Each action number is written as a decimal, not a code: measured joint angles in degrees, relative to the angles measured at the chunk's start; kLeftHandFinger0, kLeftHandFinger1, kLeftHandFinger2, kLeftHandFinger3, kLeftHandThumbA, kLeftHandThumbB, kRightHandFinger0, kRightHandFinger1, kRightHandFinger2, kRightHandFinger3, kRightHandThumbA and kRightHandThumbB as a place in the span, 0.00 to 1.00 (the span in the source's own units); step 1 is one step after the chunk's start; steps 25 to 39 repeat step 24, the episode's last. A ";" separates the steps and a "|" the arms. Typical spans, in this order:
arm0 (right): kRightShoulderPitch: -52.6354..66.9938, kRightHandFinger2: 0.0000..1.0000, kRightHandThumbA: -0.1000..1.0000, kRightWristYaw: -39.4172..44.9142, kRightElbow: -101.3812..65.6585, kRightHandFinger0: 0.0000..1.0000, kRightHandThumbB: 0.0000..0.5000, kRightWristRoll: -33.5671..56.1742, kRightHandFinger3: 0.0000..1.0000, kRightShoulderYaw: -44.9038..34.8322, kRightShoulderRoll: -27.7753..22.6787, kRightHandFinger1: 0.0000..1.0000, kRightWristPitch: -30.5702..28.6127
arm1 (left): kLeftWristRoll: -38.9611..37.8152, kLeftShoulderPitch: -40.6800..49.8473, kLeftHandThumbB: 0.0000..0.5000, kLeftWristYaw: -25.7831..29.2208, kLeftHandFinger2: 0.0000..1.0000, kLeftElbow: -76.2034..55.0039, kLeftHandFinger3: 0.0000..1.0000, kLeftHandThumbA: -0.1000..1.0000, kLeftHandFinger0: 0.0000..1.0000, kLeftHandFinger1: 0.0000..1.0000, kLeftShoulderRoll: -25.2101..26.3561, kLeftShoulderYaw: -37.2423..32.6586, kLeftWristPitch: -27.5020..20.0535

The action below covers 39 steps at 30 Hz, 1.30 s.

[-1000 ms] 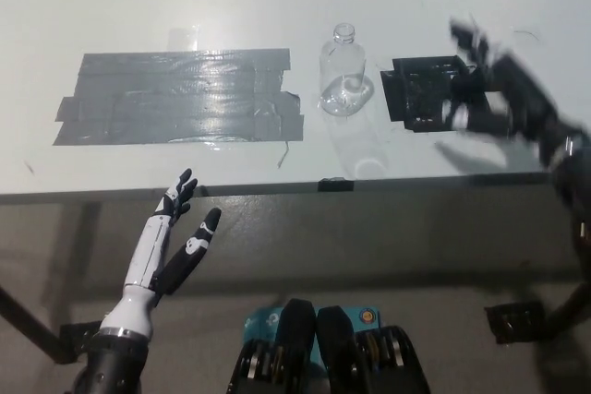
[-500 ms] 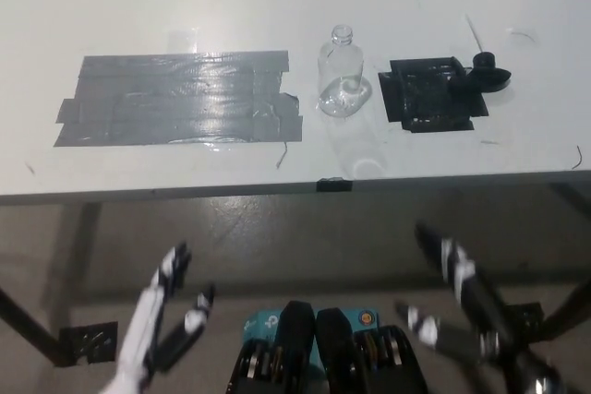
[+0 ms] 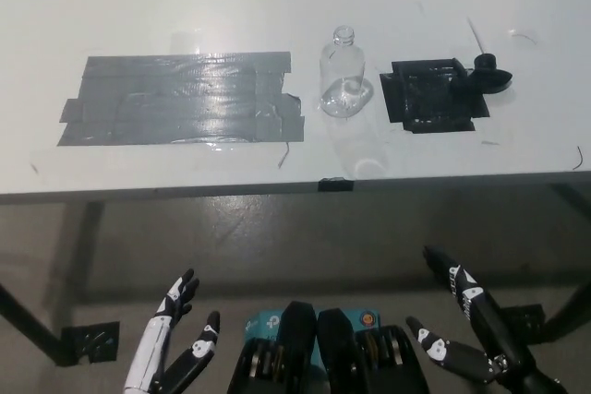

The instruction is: The robot grabs the black lid of the spray bottle on the desk and places it on the black area of the desk

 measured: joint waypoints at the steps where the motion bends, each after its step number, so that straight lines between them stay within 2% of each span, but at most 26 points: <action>1: -0.22 1.00 0.64 -0.01 0.17 1.00 0.72 -0.09 1.00 0.02 0.00 1.00 0.00 | -0.01 -0.01 0.21 0.00 1.00 -0.08 1.00 0.57 1.00 1.00 0.01 0.01 0.02; 18: -2.03 1.00 0.64 0.02 1.02 1.00 0.72 -0.77 1.00 1.23 -0.17 1.00 0.04 | -0.18 -1.04 0.25 0.00 0.98 -0.36 1.00 0.57 1.00 0.98 0.45 0.22 0.03; 23: -2.03 1.00 0.64 0.13 0.94 1.00 0.68 -0.77 1.00 1.49 -0.45 1.00 0.26 | -0.16 -1.04 0.23 0.00 0.97 -0.31 1.00 0.55 0.98 0.98 0.62 0.21 -0.02; 39: -2.03 1.00 0.64 0.13 0.94 1.00 0.68 -0.77 1.00 1.50 -0.46 1.00 0.27 | -0.16 -1.04 0.23 0.00 0.97 -0.31 1.00 0.55 0.98 0.98 0.62 0.21 -0.03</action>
